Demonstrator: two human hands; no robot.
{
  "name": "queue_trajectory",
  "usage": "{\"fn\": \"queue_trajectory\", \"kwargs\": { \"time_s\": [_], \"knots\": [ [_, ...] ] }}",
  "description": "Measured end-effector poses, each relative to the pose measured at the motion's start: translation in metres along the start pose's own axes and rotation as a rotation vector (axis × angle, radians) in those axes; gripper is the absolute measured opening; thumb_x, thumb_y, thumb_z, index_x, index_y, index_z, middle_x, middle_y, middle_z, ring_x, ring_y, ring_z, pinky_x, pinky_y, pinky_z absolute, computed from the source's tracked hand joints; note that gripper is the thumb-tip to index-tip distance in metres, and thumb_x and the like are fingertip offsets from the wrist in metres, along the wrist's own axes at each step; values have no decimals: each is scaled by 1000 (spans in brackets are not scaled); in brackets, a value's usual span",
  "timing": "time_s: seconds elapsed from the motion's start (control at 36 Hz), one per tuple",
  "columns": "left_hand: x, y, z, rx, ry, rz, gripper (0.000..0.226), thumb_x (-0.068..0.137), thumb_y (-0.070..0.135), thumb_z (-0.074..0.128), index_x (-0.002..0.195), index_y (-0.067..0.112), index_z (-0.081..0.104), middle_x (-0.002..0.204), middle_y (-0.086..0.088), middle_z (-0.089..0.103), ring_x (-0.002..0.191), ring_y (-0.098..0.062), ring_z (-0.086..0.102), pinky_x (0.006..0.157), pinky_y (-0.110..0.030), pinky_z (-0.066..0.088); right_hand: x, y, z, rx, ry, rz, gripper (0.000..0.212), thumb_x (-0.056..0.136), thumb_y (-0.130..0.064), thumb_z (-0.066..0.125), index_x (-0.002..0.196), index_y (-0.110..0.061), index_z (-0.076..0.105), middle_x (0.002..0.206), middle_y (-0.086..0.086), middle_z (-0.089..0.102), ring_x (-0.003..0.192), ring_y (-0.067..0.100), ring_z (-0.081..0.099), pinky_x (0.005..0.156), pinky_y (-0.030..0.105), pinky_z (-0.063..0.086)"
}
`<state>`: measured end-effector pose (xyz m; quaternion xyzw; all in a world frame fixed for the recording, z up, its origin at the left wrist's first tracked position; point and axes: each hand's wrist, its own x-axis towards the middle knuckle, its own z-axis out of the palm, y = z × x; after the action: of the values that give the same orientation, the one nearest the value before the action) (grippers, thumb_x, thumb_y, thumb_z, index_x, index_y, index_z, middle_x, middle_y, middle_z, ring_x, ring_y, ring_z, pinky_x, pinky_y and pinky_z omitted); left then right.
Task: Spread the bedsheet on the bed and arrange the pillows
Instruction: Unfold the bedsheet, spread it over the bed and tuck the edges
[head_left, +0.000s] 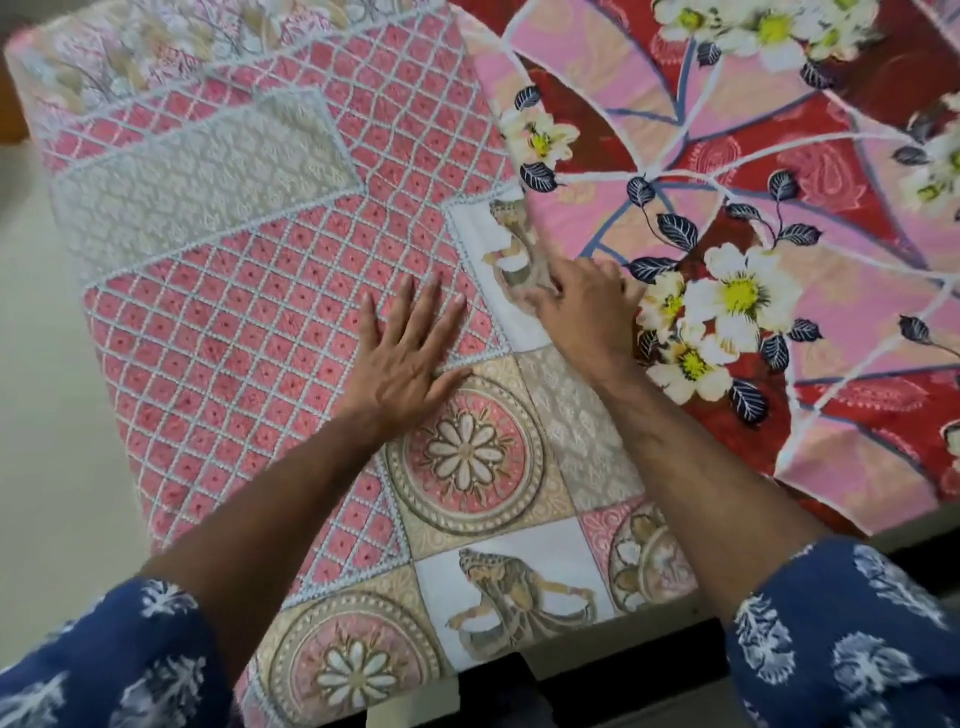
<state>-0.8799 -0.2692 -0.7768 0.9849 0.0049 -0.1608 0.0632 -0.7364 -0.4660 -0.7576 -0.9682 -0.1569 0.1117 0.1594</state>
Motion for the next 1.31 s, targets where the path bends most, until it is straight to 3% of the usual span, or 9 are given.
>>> {"fn": "queue_trajectory", "kwargs": {
  "time_s": [0.11, 0.5, 0.67, 0.75, 0.97, 1.06, 1.11, 1.22, 1.31],
  "knots": [
    [-1, 2, 0, -15, 4, 15, 75, 98, 69, 3, 160, 29, -9, 168, -8, -15, 154, -34, -14, 118, -68, 1, 8, 22, 2, -26, 120, 72, 27, 89, -49, 66, 91, -23, 63, 98, -6, 56, 111, 25, 48, 87, 43, 26],
    [74, -72, -15, -18, 182, -99, 67, 101, 65, 20, 160, 39, 0, 170, -2, -6, 155, -32, -9, 120, -65, 1, 114, -39, 12, -148, 150, -166, 59, 95, -69, 38, 108, -15, 58, 115, 6, 55, 113, 29, 45, 96, 50, 30],
    [97, -96, -27, 20, 182, -52, 71, 99, 66, 19, 160, 37, 2, 170, 1, -2, 156, -33, -2, 121, -64, 4, 166, -45, 13, -56, 182, -103, 27, 97, -48, 55, 101, -25, 67, 114, 0, 59, 114, 26, 45, 95, 47, 27],
    [103, -120, -29, -26, 212, -169, 71, 99, 67, 18, 160, 35, 0, 170, 1, -4, 156, -30, -5, 122, -62, 1, 164, -46, 17, -39, 168, -73, 24, 98, -45, 55, 100, -23, 63, 112, 0, 58, 114, 25, 44, 94, 45, 26],
    [134, -161, -37, -21, 229, -255, 75, 97, 68, 15, 161, 31, 3, 170, -2, -2, 156, -30, -4, 119, -67, 4, 225, -90, 7, -8, 27, -82, 61, 91, -77, 37, 103, -21, 59, 123, 7, 59, 126, 30, 42, 104, 53, 25],
    [133, -161, -33, -14, 241, -261, 74, 97, 66, 12, 161, 30, 2, 170, -3, -4, 156, -30, -6, 119, -67, 4, 264, -122, 7, 33, -57, -14, 69, 90, -75, 42, 121, -17, 61, 131, 9, 58, 130, 32, 40, 106, 53, 26],
    [134, -162, -33, -21, 246, -255, 73, 98, 64, 12, 161, 29, 0, 170, -4, -5, 156, -30, -7, 119, -67, 4, 284, -130, 11, 69, -79, 13, 61, 90, -67, 51, 130, -21, 58, 131, 7, 60, 130, 31, 43, 105, 51, 28],
    [133, -162, -31, -11, 264, -242, 72, 99, 62, 15, 161, 28, 2, 170, -4, -4, 156, -31, -6, 119, -66, 5, 310, -116, 12, 242, 56, 124, 24, 90, -51, 65, 94, -29, 58, 107, -4, 68, 109, 25, 58, 91, 43, 28],
    [134, -163, -30, -13, 272, -238, 72, 99, 61, 16, 161, 28, 3, 170, -6, -2, 156, -32, -5, 119, -66, 6, 320, -110, 15, 178, 73, 38, 26, 94, -52, 57, 93, -27, 60, 109, -3, 67, 111, 26, 57, 91, 43, 27]
  ]
}}
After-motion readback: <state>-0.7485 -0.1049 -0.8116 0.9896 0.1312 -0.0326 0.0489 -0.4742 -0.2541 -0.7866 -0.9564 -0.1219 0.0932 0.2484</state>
